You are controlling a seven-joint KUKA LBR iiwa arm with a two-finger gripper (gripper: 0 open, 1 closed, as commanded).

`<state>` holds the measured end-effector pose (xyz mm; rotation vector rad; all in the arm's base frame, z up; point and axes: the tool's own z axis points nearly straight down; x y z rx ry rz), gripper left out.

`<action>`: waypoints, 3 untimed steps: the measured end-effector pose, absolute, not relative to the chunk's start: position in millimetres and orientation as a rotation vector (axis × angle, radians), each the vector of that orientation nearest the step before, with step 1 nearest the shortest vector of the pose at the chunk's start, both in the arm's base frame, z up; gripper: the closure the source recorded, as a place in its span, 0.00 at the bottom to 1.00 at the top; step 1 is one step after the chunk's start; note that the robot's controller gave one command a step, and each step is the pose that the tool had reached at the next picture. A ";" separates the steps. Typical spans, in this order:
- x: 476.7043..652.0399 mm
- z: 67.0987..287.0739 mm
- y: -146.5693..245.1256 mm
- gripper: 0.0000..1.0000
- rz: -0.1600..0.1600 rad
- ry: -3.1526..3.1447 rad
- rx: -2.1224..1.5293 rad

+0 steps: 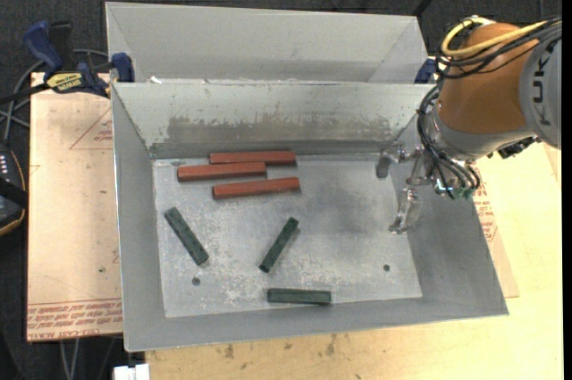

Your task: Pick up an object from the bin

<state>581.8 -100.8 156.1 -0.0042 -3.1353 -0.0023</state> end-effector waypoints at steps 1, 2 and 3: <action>595.4 196.0 -15.1 0.00 -0.006 -3.147 0.128; 586.2 135.9 34.8 0.00 -0.005 -3.105 0.462; 567.6 68.4 67.5 0.00 -0.004 -3.018 0.863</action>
Offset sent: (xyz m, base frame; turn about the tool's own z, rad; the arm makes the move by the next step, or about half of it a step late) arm 0.0115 0.0793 0.0380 -0.0743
